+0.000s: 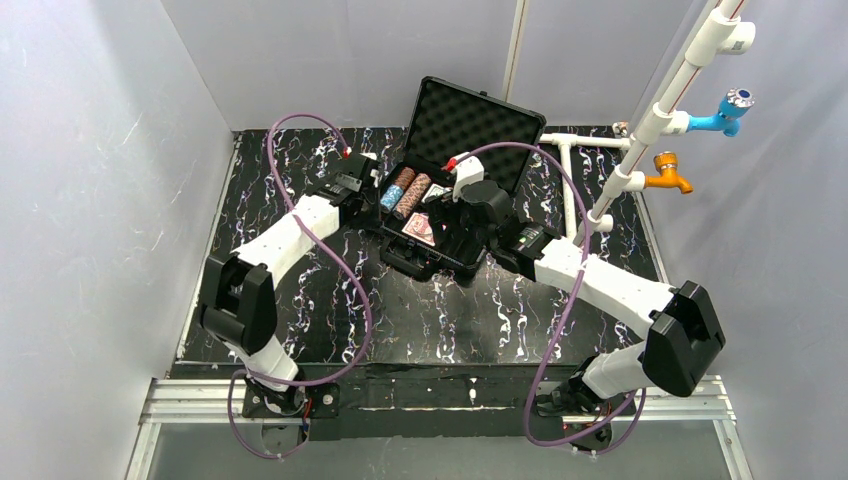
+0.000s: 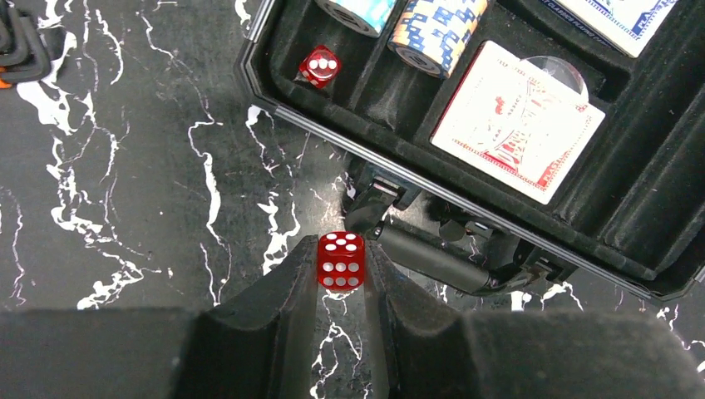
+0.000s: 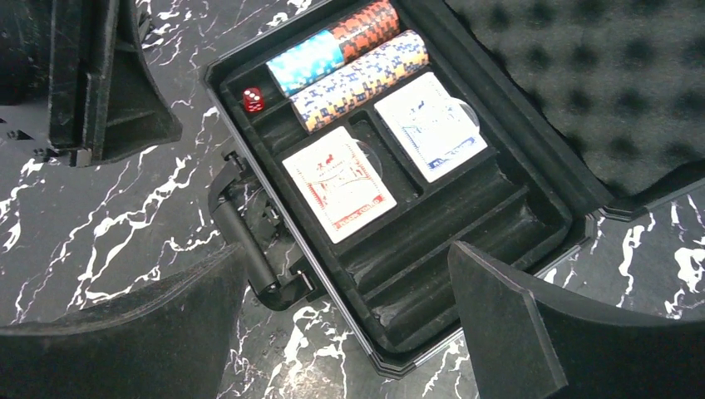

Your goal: Pack up texas hold em set

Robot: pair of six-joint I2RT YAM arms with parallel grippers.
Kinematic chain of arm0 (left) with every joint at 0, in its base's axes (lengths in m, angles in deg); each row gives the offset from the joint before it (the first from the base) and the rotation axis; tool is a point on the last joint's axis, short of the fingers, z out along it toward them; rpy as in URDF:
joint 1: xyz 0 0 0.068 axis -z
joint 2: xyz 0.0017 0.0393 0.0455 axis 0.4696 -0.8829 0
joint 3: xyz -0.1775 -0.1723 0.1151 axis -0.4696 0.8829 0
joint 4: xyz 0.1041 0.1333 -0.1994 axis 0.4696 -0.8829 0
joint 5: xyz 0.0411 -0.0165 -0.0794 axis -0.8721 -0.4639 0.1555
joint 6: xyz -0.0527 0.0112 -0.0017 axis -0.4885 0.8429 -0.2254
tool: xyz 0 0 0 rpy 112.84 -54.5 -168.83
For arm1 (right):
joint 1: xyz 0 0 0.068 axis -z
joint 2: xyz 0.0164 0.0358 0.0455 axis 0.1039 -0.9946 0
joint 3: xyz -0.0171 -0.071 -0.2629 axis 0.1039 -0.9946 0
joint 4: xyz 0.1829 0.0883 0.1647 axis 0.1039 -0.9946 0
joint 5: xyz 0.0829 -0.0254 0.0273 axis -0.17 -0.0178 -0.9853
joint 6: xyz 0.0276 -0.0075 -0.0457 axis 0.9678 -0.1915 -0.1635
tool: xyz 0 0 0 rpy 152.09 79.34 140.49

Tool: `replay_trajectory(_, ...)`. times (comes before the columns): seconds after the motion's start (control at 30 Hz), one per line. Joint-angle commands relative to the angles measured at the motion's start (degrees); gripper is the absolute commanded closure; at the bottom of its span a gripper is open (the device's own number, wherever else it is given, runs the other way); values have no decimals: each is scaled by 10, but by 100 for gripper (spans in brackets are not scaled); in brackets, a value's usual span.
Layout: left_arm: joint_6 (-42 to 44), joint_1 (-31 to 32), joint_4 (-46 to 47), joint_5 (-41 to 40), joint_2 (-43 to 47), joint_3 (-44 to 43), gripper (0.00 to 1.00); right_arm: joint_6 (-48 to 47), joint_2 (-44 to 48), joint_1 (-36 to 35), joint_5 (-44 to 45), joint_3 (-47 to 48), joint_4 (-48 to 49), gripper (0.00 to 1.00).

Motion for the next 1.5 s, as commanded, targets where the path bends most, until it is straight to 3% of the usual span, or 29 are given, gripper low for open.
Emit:
replay_trajectory(0.0, 9, -5, 2, 19, -20, -36, 100, -3, 33, -2, 49, -3, 7, 2)
replay_trajectory(0.77, 20, -5, 41, 66, -157, -106, 100, 2, 50, -2, 58, -20, 22, 2)
replay_trajectory(1.23, 16, -5, 55, 71, -193, -131, 100, 2, 45, -2, 55, -24, 27, 2)
replay_trajectory(1.47, 20, -5, 55, 66, -207, -143, 92, 2, 44, -2, 57, -26, 29, 2)
